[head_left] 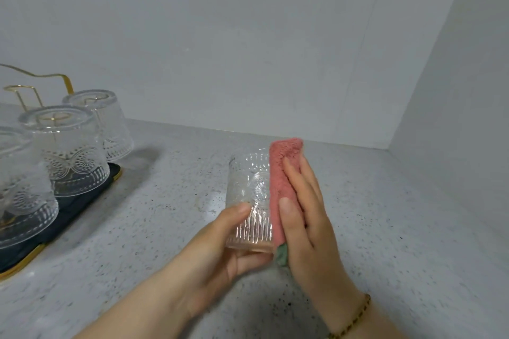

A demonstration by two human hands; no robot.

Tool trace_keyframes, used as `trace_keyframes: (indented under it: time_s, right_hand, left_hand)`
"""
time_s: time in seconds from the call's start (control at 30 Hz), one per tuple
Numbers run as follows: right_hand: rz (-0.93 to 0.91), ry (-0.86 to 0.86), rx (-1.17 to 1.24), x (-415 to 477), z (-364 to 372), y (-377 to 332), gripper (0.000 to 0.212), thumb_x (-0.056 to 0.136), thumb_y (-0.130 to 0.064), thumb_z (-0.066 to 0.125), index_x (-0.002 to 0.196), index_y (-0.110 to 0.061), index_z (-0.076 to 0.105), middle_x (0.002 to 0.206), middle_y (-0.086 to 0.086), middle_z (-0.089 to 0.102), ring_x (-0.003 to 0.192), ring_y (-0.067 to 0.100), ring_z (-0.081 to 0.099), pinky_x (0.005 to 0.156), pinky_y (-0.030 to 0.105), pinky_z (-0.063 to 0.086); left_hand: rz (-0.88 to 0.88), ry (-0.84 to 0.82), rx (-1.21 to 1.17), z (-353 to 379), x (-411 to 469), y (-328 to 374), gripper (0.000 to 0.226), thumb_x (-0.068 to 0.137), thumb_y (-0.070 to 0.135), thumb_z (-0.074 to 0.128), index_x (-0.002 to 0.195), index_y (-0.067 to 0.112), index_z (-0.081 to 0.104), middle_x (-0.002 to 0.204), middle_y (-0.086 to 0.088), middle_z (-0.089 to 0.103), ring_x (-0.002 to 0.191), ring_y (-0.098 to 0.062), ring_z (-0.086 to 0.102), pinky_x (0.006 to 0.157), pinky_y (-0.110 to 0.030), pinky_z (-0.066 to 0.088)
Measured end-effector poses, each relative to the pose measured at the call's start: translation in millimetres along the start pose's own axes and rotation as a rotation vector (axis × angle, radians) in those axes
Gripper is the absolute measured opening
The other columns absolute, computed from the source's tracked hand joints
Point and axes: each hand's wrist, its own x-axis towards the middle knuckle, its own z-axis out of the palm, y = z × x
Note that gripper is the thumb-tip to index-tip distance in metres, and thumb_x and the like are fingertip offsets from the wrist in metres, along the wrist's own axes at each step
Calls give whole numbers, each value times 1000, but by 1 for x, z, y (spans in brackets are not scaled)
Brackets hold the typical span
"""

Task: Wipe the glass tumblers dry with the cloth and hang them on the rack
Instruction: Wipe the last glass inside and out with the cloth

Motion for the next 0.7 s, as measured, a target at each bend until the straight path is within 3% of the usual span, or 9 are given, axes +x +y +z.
trace_keyframes:
  time_s: [0.1, 0.17, 0.3, 0.4, 0.5, 0.6, 0.67, 0.7]
  right_hand:
    - [103, -114, 51, -10, 10, 2, 42, 76, -54, 26, 118, -56, 20, 138, -33, 8, 130, -18, 8, 105, 2, 12]
    - [62, -164, -9, -16, 17, 4, 42, 77, -54, 25, 117, -60, 18, 138, -37, 1, 129, -19, 2, 105, 3, 9]
    - [-62, -118, -126, -9, 15, 3, 44, 84, -46, 25, 125, -62, 26, 137, -45, -3, 135, -8, 5, 111, 14, 9]
    - [-15, -30, -67, -3, 6, 1, 37, 83, -46, 26, 119, -56, 28, 139, -33, 7, 130, -18, 9, 102, 0, 11]
    - [166, -63, 117, -4, 4, -2, 28, 90, -49, 32, 115, -56, 22, 140, -25, 24, 122, -20, 25, 95, -3, 22]
    - [263, -170, 140, -12, 12, -3, 30, 82, -50, 27, 112, -57, 24, 119, -22, 44, 96, -14, 52, 81, 5, 42]
    - [145, -152, 45, -18, 21, -2, 36, 84, -58, 32, 118, -57, 22, 133, -21, 35, 115, -6, 45, 97, 13, 38]
    - [72, -132, -12, -20, 24, 1, 39, 83, -56, 32, 119, -57, 20, 141, -24, 21, 127, -9, 28, 104, 10, 26]
  left_hand:
    - [58, 62, -7, 0, 1, 6, 36, 67, 29, 68, 94, 6, 65, 87, -16, 73, 69, -21, 71, 61, -33, 59]
    - [70, 86, 45, -2, 1, 8, 41, 62, 33, 57, 92, 8, 67, 81, -13, 73, 66, -19, 70, 53, -27, 57]
    - [85, 62, 210, -2, 1, 1, 27, 60, 33, 65, 75, 15, 77, 81, -9, 74, 70, -16, 71, 56, -24, 55]
    - [99, 44, 218, -2, 2, -5, 26, 55, 24, 75, 78, 11, 76, 86, -13, 74, 75, -20, 71, 64, -29, 58]
    - [134, 64, 160, -2, 3, -3, 24, 56, 19, 75, 76, 6, 75, 85, -15, 73, 73, -23, 71, 65, -30, 59]
    - [171, 100, 104, -1, 2, 4, 28, 55, 31, 61, 70, 12, 77, 83, -13, 74, 71, -20, 71, 63, -27, 58]
    - [171, 154, 134, -3, 2, 7, 35, 53, 33, 61, 73, 8, 75, 77, -12, 74, 64, -19, 70, 56, -25, 57]
    - [167, 178, 184, -3, 2, 7, 43, 51, 35, 62, 80, 5, 73, 76, -12, 74, 64, -20, 70, 54, -25, 56]
